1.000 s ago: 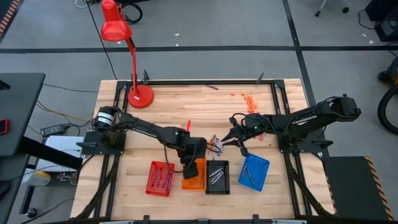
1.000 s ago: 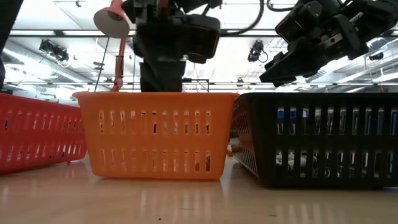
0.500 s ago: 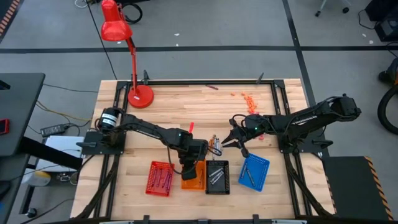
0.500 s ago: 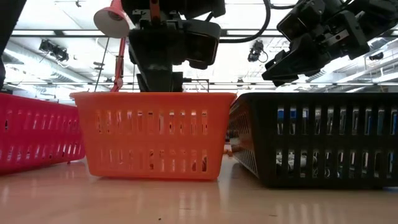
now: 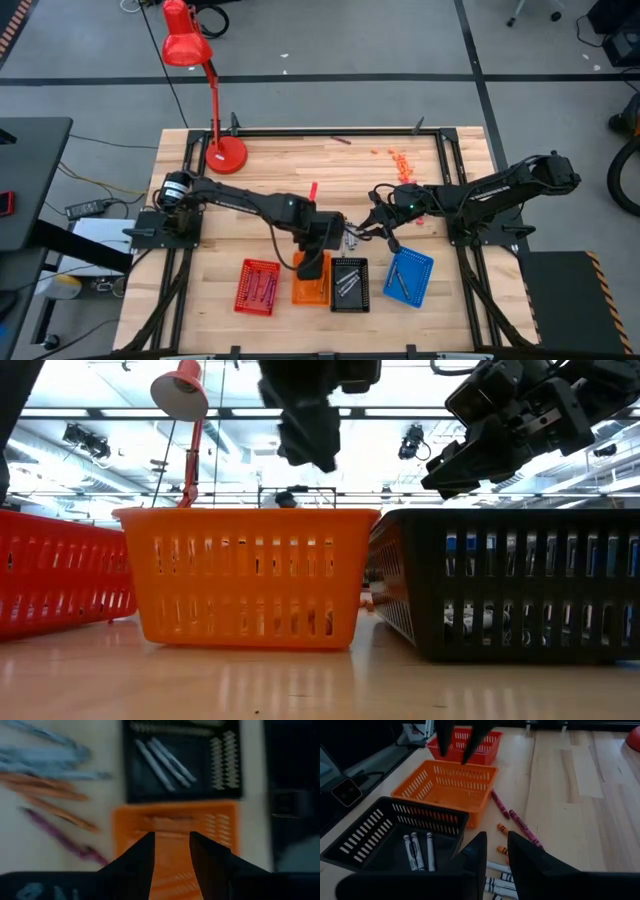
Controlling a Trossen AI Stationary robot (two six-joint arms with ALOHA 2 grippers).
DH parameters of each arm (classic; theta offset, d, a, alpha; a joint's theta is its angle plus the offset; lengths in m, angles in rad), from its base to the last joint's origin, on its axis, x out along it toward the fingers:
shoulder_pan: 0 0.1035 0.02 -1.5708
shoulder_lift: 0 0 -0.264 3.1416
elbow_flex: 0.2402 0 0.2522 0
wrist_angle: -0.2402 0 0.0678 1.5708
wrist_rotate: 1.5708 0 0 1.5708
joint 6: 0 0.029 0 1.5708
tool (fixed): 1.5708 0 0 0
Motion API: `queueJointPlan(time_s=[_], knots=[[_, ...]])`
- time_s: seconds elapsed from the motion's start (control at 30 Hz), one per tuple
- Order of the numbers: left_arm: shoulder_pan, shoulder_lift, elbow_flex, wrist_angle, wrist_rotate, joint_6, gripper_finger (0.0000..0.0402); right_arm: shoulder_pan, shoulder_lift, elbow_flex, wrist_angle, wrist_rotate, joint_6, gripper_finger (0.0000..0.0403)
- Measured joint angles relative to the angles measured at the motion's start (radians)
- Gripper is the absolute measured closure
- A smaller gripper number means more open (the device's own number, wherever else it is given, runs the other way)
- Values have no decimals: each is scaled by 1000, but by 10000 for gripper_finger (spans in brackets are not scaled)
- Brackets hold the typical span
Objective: Sort crayons
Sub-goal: Put the violet crayon into the red bin
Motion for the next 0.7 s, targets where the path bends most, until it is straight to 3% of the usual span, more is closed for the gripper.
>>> queueJointPlan(time_s=[0.13, 0.27, 0.5, 0.7], knots=[[9, 1, -1, -44, -126, 26, 269, 0, 0, 0, -14, 0, 0, 321], [44, 12, -31, -62, -169, -12, 269, 0, 0, 0, -24, 0, -7, 321], [89, 22, -156, 111, -233, -116, 269, 0, 0, 0, -21, 30, -14, 321], [94, 84, -171, 182, -280, -140, 269, 0, 0, 0, -7, 30, -16, 321]])
